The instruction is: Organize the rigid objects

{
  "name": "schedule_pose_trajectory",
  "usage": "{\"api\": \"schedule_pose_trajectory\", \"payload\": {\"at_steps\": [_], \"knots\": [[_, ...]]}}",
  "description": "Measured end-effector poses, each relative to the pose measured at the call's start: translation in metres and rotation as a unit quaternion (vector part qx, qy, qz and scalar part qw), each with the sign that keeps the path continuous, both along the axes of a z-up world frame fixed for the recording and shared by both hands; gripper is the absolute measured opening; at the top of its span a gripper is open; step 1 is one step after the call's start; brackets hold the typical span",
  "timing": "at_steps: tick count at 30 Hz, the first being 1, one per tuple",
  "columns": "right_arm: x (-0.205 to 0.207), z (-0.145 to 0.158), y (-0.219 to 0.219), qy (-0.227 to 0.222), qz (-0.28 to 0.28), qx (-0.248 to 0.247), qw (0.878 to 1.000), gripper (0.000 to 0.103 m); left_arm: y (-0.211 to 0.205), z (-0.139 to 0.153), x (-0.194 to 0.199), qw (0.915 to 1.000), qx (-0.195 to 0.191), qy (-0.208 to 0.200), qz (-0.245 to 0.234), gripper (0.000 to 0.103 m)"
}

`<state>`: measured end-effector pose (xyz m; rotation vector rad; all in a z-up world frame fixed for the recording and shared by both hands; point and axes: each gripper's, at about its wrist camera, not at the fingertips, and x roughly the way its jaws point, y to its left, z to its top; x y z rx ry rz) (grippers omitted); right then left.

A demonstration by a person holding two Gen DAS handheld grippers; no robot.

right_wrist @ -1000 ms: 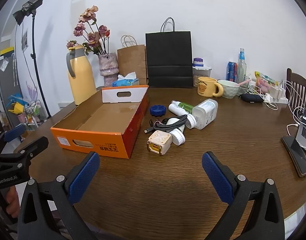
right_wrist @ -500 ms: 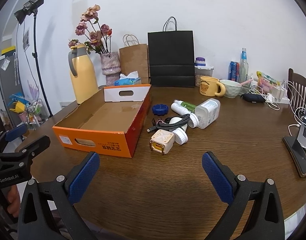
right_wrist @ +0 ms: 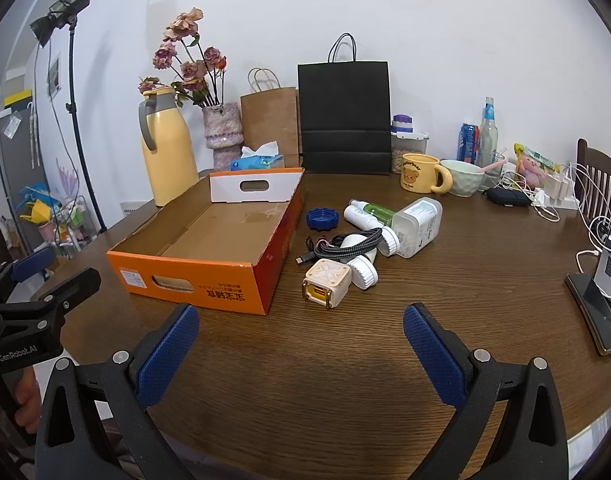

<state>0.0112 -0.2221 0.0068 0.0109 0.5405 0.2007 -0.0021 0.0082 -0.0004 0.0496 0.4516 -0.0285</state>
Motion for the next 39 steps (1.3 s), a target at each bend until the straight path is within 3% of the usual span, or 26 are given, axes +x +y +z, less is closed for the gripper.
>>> {"api": "schedule_pose_trajectory", "payload": {"at_steps": [39], "knots": [[0.008,0.001,0.003,0.008,-0.002,-0.008,1.0,0.103,0.008,0.01,0.011,0.9998,-0.014,0.014,-0.007,0.103]]}}
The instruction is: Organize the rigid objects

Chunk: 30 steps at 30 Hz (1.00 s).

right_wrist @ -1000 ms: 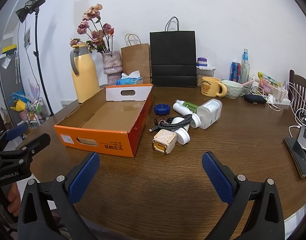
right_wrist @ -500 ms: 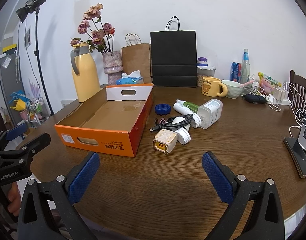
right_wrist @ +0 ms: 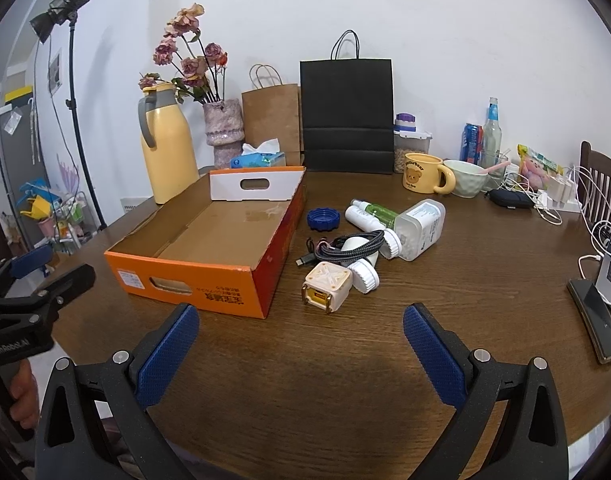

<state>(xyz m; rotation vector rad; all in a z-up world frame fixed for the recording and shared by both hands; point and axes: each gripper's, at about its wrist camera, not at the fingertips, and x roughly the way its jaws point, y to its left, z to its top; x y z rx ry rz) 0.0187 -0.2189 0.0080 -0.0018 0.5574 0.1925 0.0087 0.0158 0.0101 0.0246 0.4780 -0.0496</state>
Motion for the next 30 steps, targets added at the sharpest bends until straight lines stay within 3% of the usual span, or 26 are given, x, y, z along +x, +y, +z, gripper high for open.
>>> {"api": "schedule_pose_trajectory", "payload": {"at_steps": [8,17,30], "knots": [[0.033,0.004,-0.012,0.027,-0.025,-0.007,0.999,0.103,0.006,0.026,0.039,0.9998,-0.007,0.019,0.01,0.103],[0.074,0.011,-0.028,0.036,-0.042,-0.013,0.998,0.103,0.012,0.048,0.105,0.9968,-0.015,0.073,0.028,0.103],[0.131,0.01,-0.043,0.067,-0.068,-0.007,0.995,0.103,0.032,0.051,0.217,0.9774,-0.034,0.185,0.097,0.103]]}}
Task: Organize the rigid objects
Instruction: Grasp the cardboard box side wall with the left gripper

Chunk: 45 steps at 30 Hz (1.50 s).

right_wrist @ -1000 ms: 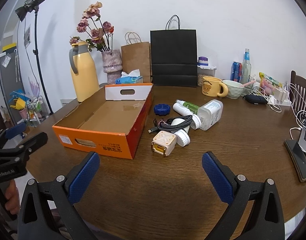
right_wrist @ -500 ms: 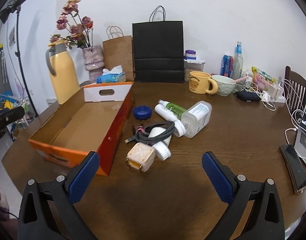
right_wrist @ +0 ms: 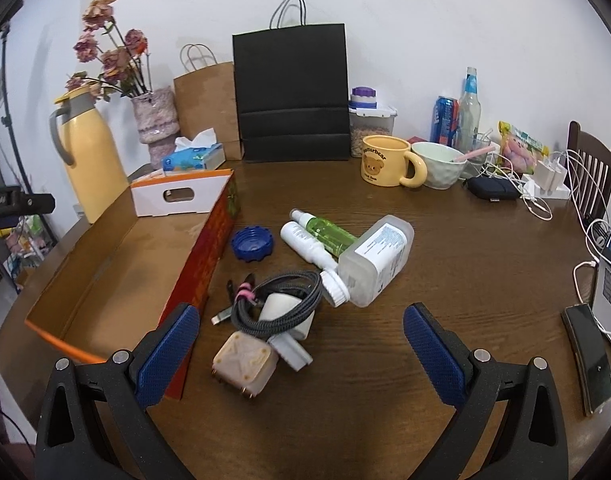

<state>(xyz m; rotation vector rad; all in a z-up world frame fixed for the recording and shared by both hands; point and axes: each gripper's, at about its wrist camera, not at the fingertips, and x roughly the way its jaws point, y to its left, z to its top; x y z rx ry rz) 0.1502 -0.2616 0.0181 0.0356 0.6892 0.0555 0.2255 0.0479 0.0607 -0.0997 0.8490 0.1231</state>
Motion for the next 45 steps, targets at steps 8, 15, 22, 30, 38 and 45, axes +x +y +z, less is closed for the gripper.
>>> {"api": "schedule_pose_trajectory", "payload": {"at_steps": [8,15,22,30,38,45], "knots": [[0.03,-0.014,-0.002,0.022,-0.02,0.016,0.999,0.103,0.033,-0.032,0.052,0.9971,-0.049,0.053,0.022,0.103],[0.043,-0.035,-0.005,0.035,-0.036,0.035,0.998,0.103,0.06,-0.082,0.076,0.9876,-0.091,0.121,0.042,0.099],[0.045,-0.048,0.001,0.028,-0.042,0.022,0.998,0.103,0.073,-0.101,0.081,0.9809,-0.115,0.152,0.039,0.081],[0.048,-0.057,0.006,0.034,-0.052,0.005,0.998,0.103,0.089,-0.114,0.081,0.9748,-0.133,0.174,0.044,0.048],[0.043,-0.057,0.008,0.028,-0.065,0.0,0.997,0.103,0.082,-0.129,0.086,0.9704,-0.135,0.199,0.026,0.011],[0.044,-0.05,0.028,0.029,-0.038,-0.05,0.998,0.103,0.081,-0.13,0.088,0.971,-0.131,0.198,0.025,0.011]]}}
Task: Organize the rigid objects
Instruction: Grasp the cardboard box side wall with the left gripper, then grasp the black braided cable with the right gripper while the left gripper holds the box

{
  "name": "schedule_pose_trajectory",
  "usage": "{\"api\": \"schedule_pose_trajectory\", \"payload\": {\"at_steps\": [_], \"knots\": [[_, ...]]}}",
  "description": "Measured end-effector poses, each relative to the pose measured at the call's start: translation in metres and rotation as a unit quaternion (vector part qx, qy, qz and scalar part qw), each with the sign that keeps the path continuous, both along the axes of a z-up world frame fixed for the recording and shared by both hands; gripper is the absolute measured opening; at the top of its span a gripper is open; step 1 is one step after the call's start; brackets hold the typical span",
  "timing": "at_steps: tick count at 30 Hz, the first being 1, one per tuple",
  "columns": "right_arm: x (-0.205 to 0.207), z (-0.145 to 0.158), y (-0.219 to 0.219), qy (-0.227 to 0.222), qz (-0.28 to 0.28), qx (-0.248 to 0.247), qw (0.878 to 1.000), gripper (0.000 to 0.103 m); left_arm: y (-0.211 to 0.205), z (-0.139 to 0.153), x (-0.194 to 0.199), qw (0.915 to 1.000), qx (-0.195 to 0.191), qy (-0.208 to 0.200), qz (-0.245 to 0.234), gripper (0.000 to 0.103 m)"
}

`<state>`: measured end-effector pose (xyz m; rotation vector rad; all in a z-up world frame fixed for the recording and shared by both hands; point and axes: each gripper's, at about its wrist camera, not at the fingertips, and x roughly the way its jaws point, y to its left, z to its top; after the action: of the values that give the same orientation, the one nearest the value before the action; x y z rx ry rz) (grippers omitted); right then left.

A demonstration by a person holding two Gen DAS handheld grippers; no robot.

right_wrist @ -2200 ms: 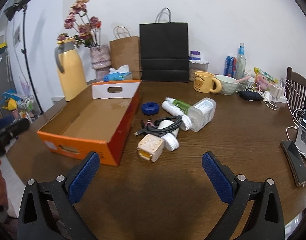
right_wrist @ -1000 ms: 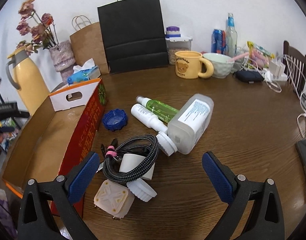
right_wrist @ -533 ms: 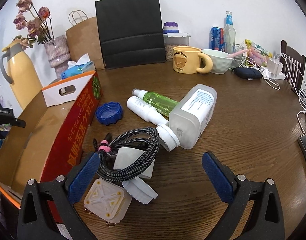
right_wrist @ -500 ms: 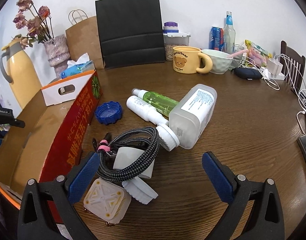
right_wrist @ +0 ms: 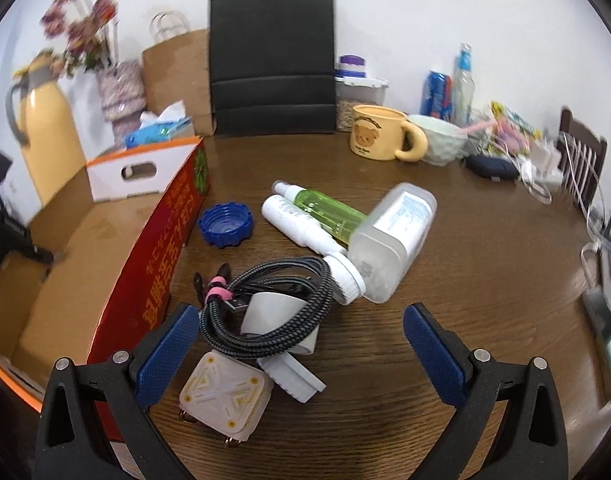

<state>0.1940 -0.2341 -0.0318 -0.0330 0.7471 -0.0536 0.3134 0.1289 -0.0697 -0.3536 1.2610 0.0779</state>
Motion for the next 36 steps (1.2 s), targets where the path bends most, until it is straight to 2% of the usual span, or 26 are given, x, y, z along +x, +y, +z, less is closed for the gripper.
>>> {"api": "schedule_pose_trajectory", "payload": {"at_steps": [5,8,11,21,25,29,31,36], "knots": [[0.017,-0.005,0.023,0.037,0.039,-0.092,0.994,0.103,-0.003,0.0,0.002,1.0,0.007,-0.001,-0.004,0.011],[0.03,-0.009,0.029,0.054,0.057,-0.125,0.989,0.103,-0.002,-0.001,0.003,1.0,0.007,0.0,-0.005,0.011],[0.043,-0.014,0.029,0.071,0.067,-0.124,0.987,0.103,-0.004,-0.001,0.005,0.9999,0.01,0.0,-0.005,0.011],[0.046,-0.019,0.024,0.074,0.082,-0.089,0.99,0.103,-0.006,-0.001,0.005,0.9999,0.01,-0.002,-0.004,0.011],[0.04,-0.024,0.029,0.08,0.104,-0.112,0.985,0.103,-0.006,-0.001,0.005,0.9999,0.012,-0.002,-0.004,0.011],[0.047,-0.027,0.035,0.075,0.097,-0.139,0.983,0.103,-0.006,-0.001,0.005,0.9999,0.012,-0.002,-0.004,0.011],[0.048,-0.027,0.037,0.075,0.103,-0.135,0.983,0.095,-0.006,-0.001,0.005,0.9999,0.012,-0.002,-0.005,0.011],[0.041,-0.029,0.039,0.053,0.099,-0.138,0.984,0.094,-0.006,-0.002,0.003,0.9999,0.011,-0.005,-0.005,0.011]]}}
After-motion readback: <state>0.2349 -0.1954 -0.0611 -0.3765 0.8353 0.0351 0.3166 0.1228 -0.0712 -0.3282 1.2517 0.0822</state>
